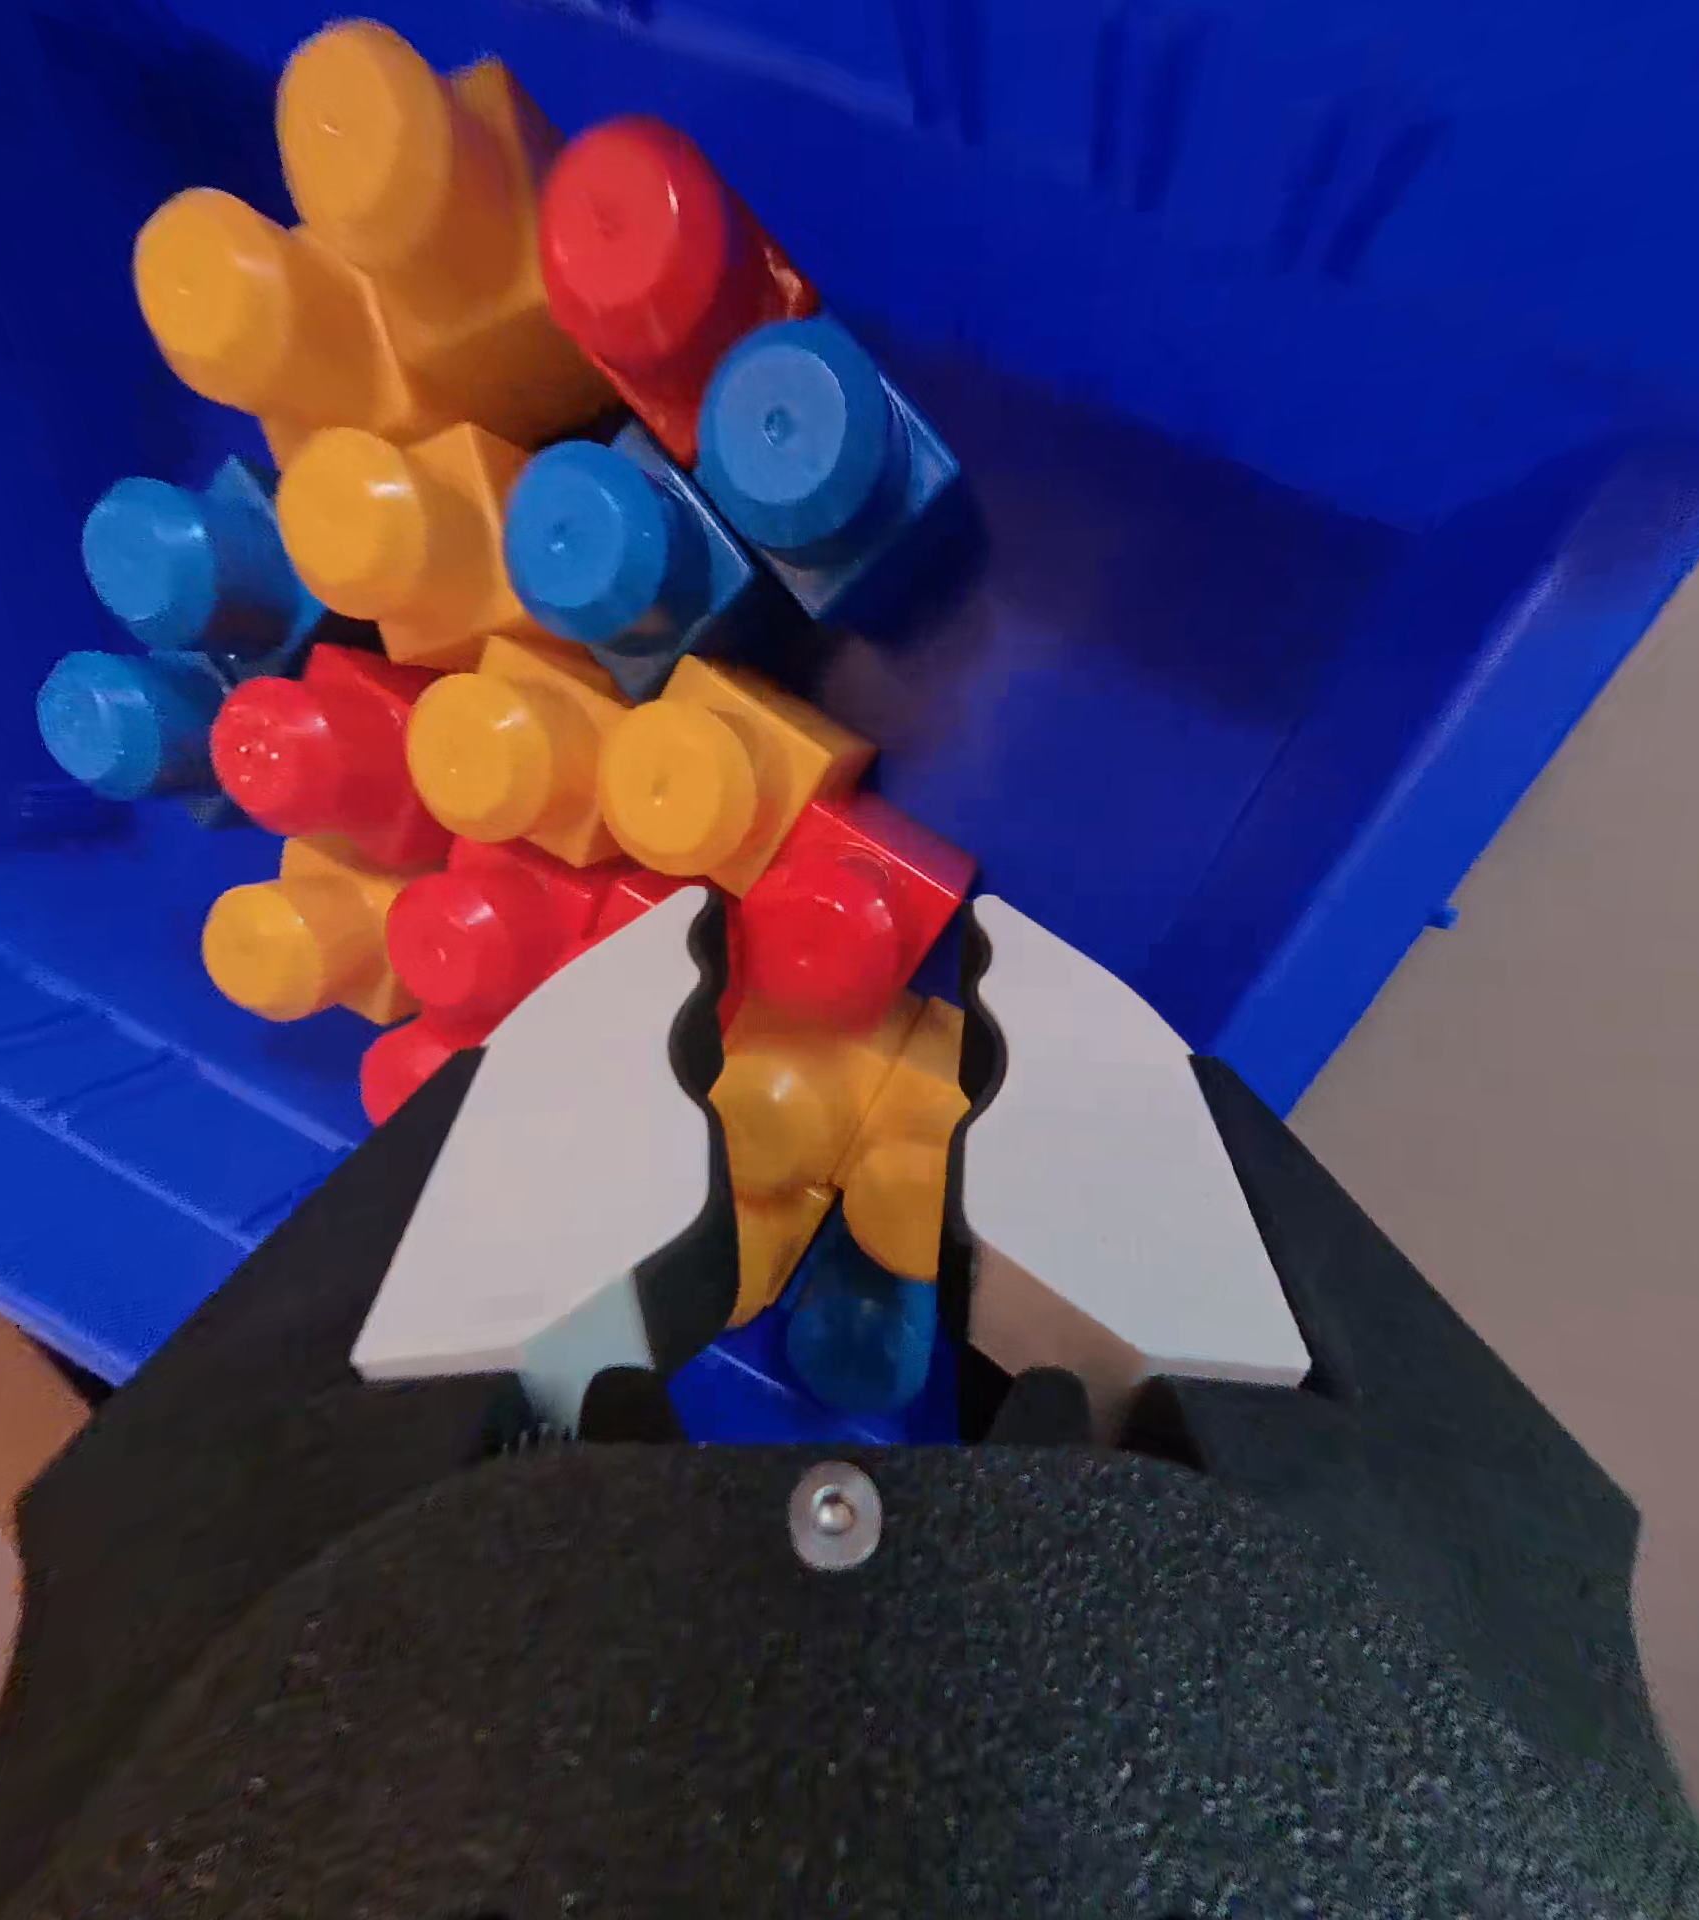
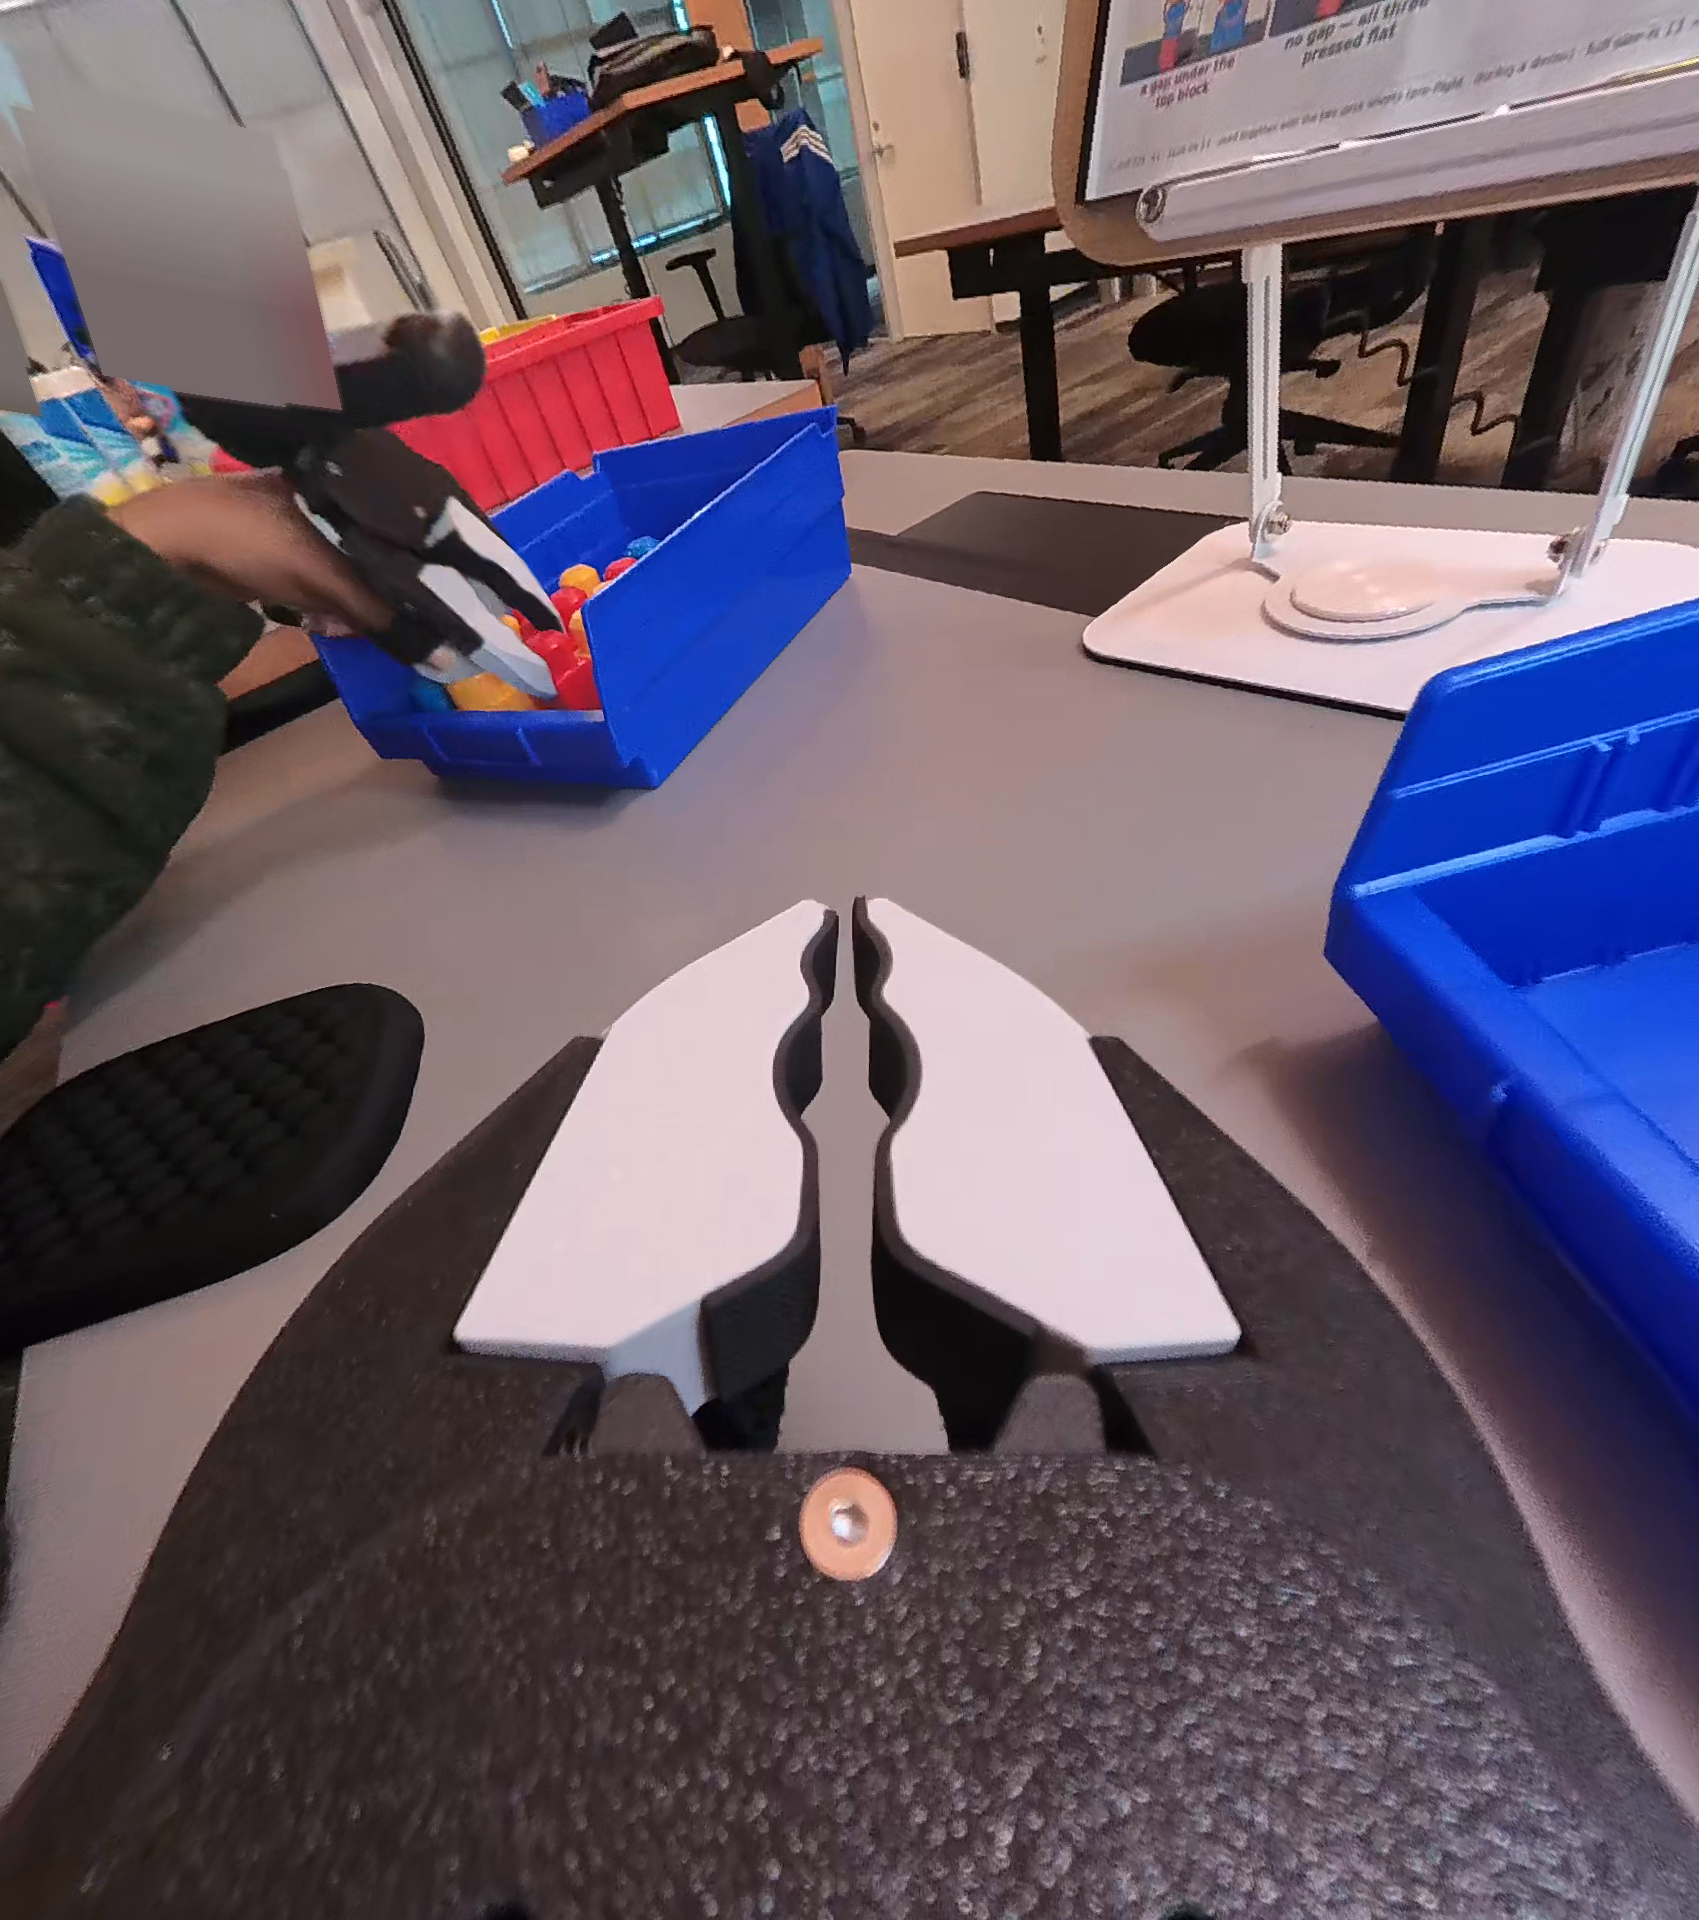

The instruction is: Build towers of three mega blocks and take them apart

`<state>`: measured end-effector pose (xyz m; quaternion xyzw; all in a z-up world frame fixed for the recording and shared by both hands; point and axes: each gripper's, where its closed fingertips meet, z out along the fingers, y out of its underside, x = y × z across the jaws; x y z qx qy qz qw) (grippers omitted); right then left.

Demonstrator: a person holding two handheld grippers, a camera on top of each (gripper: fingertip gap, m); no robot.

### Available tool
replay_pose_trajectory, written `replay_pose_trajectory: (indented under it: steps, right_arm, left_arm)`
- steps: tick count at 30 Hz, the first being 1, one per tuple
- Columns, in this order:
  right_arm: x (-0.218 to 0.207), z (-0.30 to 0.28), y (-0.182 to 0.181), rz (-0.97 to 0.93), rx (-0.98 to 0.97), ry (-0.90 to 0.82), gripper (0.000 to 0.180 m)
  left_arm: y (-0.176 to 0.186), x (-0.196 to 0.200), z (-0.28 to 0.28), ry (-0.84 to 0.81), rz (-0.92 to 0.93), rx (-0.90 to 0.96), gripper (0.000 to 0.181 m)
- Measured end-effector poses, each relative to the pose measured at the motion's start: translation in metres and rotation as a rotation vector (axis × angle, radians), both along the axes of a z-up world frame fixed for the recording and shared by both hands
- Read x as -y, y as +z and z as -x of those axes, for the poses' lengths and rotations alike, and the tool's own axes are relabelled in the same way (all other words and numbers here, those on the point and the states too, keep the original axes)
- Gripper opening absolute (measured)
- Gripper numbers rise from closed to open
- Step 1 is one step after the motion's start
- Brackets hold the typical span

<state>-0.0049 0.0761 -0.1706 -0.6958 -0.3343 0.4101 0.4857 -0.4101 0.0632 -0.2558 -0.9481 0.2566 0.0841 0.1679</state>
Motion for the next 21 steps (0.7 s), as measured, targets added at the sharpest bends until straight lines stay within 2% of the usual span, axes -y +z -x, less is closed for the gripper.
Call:
replay_pose_trajectory:
  steps: [4, 8, 11, 14, 17, 21]
  right_arm:
    - [0.003, 0.001, -0.001, -0.004, 0.005, 0.014, 0.003]
    - [0.011, 0.009, 0.002, -0.037, 0.001, 0.062, 0.006]
    - [0.027, 0.029, 0.006, -0.134, 0.051, 0.142, 0.013]
    - [0.047, 0.057, 0.005, -0.269, 0.191, 0.231, 0.035]
    - [0.067, 0.086, 0.001, -0.373, 0.309, 0.312, 0.049]
    - [0.084, 0.115, -0.017, -0.420, 0.423, 0.387, 0.057]
  left_arm:
    - [0.010, -0.009, 0.005, -0.032, -0.047, -0.112, 0.034]
    - [0.049, -0.010, -0.017, -0.068, -0.212, -0.093, 0.033]
    - [0.084, 0.001, -0.080, -0.217, -0.326, 0.082, 0.033]
    - [0.104, 0.025, -0.162, -0.435, -0.347, 0.281, 0.034]
    - [0.095, 0.049, -0.227, -0.602, -0.281, 0.369, 0.033]
    - [0.078, 0.073, -0.288, -0.744, -0.203, 0.436, 0.033]
